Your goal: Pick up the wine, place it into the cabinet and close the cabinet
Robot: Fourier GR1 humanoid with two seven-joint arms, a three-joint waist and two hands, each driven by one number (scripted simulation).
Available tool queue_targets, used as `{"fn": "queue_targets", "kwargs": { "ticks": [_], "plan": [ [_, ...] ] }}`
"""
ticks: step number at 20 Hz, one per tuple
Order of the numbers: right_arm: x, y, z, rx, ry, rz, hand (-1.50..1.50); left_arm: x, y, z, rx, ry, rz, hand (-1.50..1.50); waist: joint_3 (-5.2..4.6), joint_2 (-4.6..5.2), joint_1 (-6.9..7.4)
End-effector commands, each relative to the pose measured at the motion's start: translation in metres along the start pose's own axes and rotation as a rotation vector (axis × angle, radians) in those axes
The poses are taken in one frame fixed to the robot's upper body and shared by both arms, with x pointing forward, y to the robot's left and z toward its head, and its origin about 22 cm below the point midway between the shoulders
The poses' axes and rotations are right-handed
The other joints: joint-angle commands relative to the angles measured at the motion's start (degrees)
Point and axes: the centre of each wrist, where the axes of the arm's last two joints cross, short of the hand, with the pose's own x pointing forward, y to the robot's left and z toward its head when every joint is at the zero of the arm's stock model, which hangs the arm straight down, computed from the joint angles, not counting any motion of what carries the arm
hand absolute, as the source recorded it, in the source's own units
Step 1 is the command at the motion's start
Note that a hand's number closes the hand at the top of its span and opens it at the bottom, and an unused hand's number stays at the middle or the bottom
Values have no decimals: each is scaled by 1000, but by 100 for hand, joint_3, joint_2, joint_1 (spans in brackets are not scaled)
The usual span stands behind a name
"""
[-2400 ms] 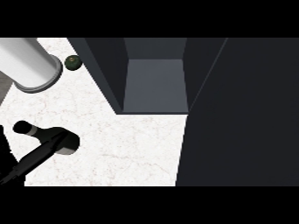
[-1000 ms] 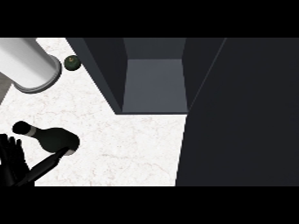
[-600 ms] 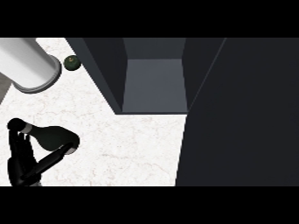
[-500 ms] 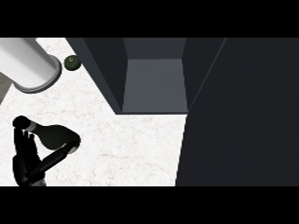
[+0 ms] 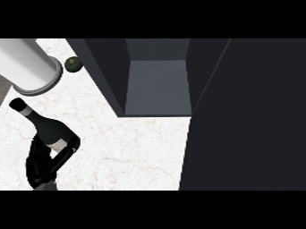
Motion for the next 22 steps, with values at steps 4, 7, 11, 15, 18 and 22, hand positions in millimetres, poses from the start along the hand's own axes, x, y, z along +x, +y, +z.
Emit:
{"fn": "queue_targets", "kwargs": {
  "ticks": [4, 7, 11, 15, 18, 22],
  "plan": [
    [24, 10, 27, -3, -75, -15, -150, -4, 17, -14, -87, 12, 35, 150, 1, -1, -33],
    [14, 1, 15, 9, -53, -2, -150, -28, -23, 15, -100, -34, -48, 150, 2, 6, -19],
    [19, 7, 15, 29, -43, -15, -150, -23, 17, 3, -275, -16, -16, 150, -10, 14, -91],
    [19, 5, 17, 7, -33, -18, -150, -17, 46, 6, -469, -24, -14, 150, 3, -19, -12],
    [31, 7, 20, 28, -56, -5, -150, -27, 15, 12, -488, -56, 91, 150, -2, -7, -38],
    [23, 7, 9, 21, -27, -13, -150, -25, 1, 18, -553, -80, 130, 150, 5, -10, 47]
  ]
}}
